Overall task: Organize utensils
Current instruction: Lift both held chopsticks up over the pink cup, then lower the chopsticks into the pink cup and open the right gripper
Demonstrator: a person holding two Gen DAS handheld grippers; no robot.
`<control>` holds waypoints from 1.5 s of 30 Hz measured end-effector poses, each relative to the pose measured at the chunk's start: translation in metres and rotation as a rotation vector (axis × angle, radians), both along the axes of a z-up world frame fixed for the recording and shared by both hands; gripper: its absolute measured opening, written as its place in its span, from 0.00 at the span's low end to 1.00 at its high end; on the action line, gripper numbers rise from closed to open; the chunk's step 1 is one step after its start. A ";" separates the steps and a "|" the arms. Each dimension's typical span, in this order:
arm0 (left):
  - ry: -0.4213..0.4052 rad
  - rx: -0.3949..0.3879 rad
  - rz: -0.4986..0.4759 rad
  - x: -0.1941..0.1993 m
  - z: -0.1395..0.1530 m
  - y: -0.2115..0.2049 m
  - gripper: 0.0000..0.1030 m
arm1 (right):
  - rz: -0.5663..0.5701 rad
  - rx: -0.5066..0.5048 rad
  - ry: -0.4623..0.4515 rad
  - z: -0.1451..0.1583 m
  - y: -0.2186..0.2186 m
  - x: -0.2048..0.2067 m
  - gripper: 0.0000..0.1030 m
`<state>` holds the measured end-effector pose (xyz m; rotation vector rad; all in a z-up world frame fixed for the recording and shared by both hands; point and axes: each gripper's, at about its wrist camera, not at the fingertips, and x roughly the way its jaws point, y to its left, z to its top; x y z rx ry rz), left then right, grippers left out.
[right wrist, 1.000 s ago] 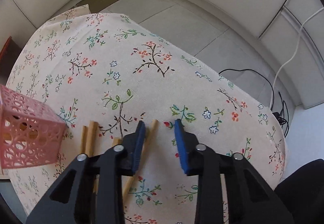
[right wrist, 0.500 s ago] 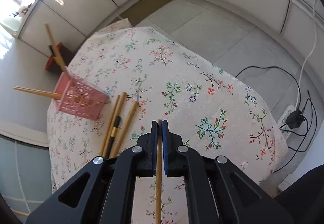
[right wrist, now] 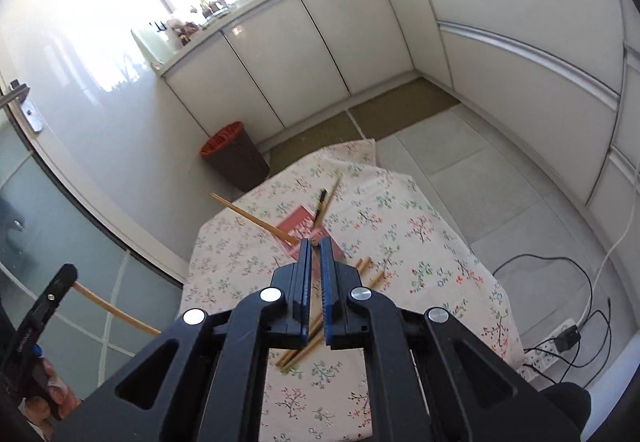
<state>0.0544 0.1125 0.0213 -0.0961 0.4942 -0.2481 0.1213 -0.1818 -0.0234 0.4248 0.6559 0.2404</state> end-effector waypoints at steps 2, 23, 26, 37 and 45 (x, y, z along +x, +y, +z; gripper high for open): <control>-0.011 -0.003 0.004 0.008 0.012 -0.003 0.06 | 0.019 0.007 -0.031 0.025 0.004 0.003 0.04; 0.005 -0.030 0.034 0.131 0.032 -0.035 0.06 | 0.058 -0.118 -0.164 0.105 0.051 0.107 0.03; 0.016 -0.031 0.031 0.141 0.026 -0.035 0.06 | 0.064 -0.103 -0.159 0.102 0.054 0.120 0.03; -0.040 -0.080 0.039 0.130 0.035 -0.017 0.06 | 0.172 -0.179 -0.044 0.047 0.058 0.123 0.06; -0.070 -0.082 0.058 0.098 0.036 0.006 0.06 | 0.180 -0.126 0.219 -0.076 0.052 0.100 0.41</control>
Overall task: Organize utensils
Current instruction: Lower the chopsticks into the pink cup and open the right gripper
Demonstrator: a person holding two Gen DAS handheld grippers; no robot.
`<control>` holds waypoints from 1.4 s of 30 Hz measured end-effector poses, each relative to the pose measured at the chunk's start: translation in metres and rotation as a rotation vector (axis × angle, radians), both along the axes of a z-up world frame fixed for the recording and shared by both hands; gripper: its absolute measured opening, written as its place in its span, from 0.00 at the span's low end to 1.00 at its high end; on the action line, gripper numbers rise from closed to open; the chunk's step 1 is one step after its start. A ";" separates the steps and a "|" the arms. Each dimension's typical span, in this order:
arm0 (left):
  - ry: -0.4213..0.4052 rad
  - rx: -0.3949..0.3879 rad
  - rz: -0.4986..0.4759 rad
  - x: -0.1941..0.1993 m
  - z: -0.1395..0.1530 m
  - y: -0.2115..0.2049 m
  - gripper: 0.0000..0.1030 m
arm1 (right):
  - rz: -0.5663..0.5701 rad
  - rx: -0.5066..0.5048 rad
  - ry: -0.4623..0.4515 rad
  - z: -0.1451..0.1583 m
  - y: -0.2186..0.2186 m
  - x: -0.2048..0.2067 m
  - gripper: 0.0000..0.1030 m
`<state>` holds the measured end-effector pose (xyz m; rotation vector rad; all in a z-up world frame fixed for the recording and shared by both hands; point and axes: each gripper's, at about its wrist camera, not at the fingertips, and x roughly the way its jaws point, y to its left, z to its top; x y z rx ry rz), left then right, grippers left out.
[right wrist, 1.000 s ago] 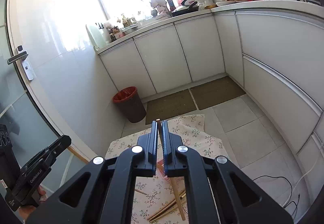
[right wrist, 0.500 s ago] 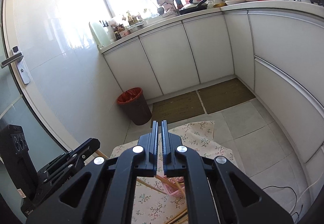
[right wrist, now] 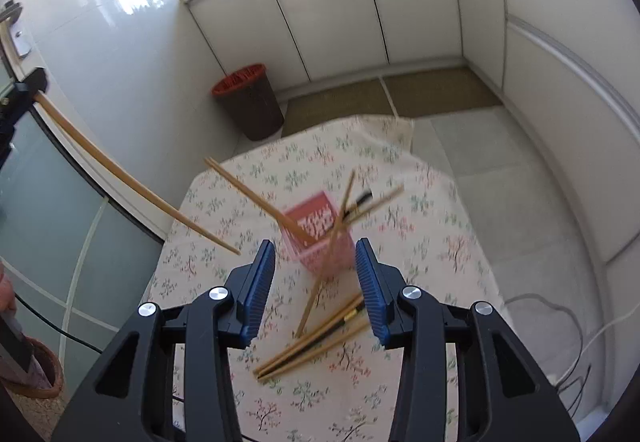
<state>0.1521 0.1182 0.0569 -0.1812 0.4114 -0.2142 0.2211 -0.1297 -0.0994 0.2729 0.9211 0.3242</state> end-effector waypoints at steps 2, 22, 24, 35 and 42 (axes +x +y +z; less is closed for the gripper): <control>-0.002 -0.020 0.006 -0.008 -0.003 0.007 0.06 | -0.055 0.069 0.096 -0.033 -0.009 0.000 0.42; 0.026 -0.118 -0.004 -0.029 -0.033 0.044 0.06 | -0.102 -0.064 0.026 -0.133 0.059 0.050 0.52; 0.031 -0.120 -0.001 -0.029 -0.035 0.045 0.06 | -0.092 -0.052 0.031 -0.135 0.065 0.053 0.52; 0.027 -0.116 0.024 -0.042 -0.029 0.050 0.06 | -0.038 -0.049 -0.123 -0.095 0.078 0.011 0.07; -0.005 -0.114 0.023 -0.054 -0.019 0.043 0.06 | -0.043 0.025 -0.257 -0.029 0.059 -0.017 0.07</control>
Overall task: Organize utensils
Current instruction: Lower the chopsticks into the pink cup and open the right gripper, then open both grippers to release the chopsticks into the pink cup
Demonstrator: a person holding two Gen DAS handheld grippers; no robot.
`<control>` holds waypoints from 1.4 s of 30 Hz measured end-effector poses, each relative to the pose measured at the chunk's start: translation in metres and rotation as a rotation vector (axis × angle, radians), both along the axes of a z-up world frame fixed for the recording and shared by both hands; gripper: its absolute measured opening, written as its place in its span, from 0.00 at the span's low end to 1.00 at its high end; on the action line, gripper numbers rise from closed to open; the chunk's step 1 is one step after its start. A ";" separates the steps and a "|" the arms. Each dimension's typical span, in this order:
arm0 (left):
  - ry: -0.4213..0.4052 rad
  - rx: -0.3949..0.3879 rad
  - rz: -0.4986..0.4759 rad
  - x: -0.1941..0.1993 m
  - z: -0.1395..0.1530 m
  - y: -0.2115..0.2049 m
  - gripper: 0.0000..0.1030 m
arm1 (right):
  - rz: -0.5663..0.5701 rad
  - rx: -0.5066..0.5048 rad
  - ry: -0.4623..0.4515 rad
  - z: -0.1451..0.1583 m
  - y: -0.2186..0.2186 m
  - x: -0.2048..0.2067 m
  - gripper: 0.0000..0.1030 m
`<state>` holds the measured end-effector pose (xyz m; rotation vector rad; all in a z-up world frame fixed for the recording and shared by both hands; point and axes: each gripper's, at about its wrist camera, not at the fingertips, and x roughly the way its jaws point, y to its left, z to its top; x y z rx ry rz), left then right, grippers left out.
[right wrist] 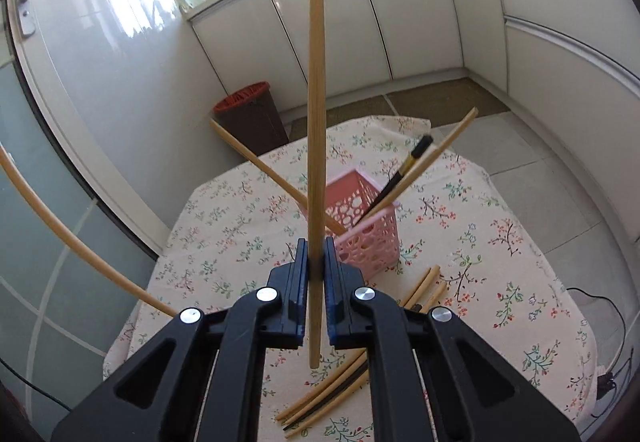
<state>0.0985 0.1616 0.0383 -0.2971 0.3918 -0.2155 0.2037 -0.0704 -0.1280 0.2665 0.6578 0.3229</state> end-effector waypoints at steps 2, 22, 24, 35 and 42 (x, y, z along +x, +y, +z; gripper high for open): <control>-0.011 -0.003 0.002 -0.001 0.004 -0.001 0.06 | -0.012 0.013 -0.060 0.023 -0.005 -0.003 0.07; -0.008 0.001 0.038 0.020 -0.004 -0.004 0.06 | -0.161 -0.064 -0.220 -0.004 0.019 0.077 0.15; -0.011 0.007 0.039 0.023 -0.003 -0.006 0.06 | -0.166 -0.038 -0.223 0.000 0.011 0.068 0.23; -0.063 0.036 0.021 0.066 0.014 -0.053 0.06 | -0.228 -0.054 -0.297 0.045 -0.077 -0.036 0.65; -0.024 0.109 0.038 0.112 -0.005 -0.085 0.06 | -0.252 -0.098 -0.177 0.009 -0.104 -0.049 0.65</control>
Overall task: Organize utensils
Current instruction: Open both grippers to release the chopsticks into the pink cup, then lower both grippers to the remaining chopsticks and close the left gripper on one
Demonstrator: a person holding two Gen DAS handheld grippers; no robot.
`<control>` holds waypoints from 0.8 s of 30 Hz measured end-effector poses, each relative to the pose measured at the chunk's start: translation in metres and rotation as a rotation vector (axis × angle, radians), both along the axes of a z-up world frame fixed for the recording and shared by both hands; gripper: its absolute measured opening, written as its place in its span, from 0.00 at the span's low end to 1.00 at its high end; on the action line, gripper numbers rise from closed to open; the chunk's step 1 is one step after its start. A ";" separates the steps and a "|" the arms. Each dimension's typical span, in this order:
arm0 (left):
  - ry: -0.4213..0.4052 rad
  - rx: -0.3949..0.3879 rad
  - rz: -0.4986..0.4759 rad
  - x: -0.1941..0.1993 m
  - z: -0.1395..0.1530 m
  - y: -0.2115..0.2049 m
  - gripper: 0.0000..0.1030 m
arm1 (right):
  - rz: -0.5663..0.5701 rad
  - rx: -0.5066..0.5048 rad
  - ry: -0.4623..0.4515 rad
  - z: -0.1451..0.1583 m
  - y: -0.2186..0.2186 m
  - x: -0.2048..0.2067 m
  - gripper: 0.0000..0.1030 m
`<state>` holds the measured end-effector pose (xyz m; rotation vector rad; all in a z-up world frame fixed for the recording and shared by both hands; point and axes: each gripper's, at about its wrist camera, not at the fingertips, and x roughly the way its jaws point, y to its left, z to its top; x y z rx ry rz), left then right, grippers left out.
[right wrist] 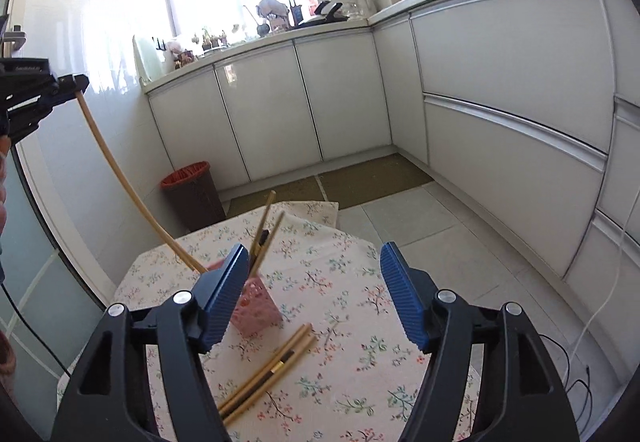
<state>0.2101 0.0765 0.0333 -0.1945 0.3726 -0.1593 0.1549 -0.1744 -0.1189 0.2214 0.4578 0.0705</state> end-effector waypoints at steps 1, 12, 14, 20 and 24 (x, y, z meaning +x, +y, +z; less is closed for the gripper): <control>0.018 0.001 -0.003 0.007 -0.008 -0.004 0.07 | 0.000 0.004 0.014 -0.004 -0.001 0.000 0.65; 0.125 0.002 0.024 0.006 -0.055 -0.001 0.27 | 0.020 0.036 0.048 -0.008 -0.001 -0.003 0.67; 0.121 0.002 0.034 -0.005 -0.048 0.003 0.31 | 0.015 0.040 0.051 -0.006 0.002 -0.005 0.70; 0.175 -0.007 0.044 -0.038 -0.057 0.009 0.52 | 0.014 0.031 0.066 -0.002 0.008 -0.014 0.73; 0.264 -0.017 0.051 -0.052 -0.079 0.010 0.64 | 0.014 0.021 0.088 -0.001 0.011 -0.020 0.78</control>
